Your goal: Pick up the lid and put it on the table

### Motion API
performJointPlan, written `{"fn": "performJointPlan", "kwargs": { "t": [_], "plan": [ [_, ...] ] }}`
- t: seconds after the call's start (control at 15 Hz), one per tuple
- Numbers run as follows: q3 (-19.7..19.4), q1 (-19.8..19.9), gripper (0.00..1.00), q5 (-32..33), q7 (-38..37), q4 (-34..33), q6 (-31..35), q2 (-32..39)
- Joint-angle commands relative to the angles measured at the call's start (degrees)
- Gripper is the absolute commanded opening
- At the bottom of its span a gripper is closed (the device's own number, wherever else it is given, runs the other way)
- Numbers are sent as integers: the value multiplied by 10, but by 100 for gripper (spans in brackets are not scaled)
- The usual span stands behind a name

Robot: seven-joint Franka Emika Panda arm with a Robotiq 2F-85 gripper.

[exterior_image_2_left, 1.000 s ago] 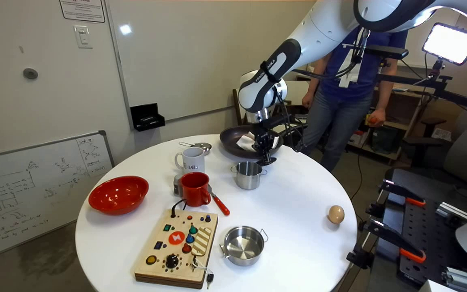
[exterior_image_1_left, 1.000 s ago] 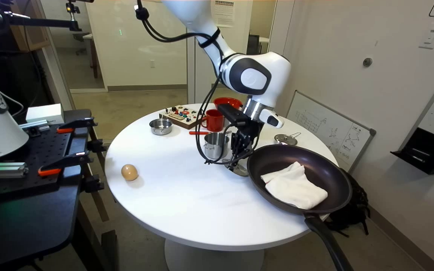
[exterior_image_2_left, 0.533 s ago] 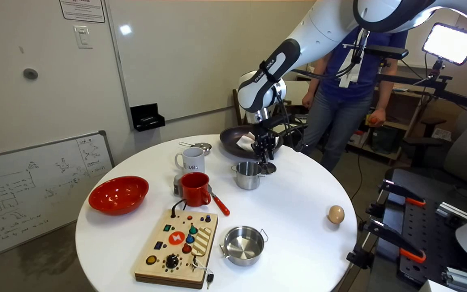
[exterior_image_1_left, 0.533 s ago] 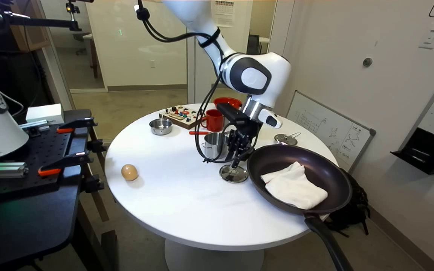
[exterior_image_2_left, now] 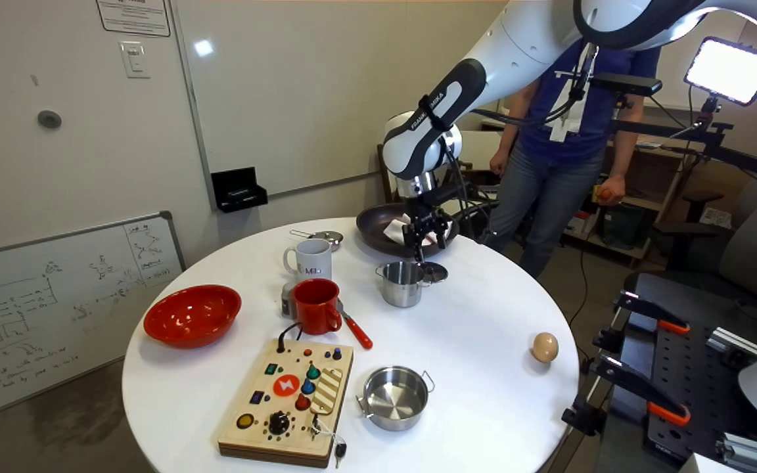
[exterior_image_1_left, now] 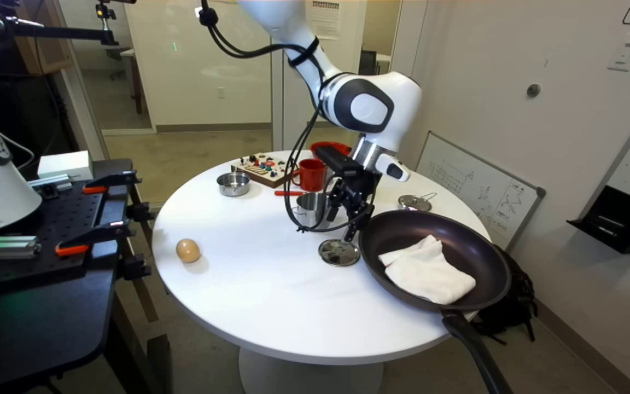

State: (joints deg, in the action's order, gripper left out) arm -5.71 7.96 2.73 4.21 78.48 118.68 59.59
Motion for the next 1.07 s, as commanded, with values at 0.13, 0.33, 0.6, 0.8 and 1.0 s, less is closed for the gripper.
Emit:
{"fn": "performJointPlan", "kwargs": {
  "t": [0.13,0.33,0.6,0.8,1.0],
  "plan": [
    [-1,-12,100,14,-1,71,23,-63],
    [-1,-20,100,20,-3,121,51,-102],
    [3,-26,100,8,-23,182,78,-152],
    [1,-34,100,4,-53,245,116,-201],
    [3,-36,100,0,-70,313,165,-246]
  ]
}}
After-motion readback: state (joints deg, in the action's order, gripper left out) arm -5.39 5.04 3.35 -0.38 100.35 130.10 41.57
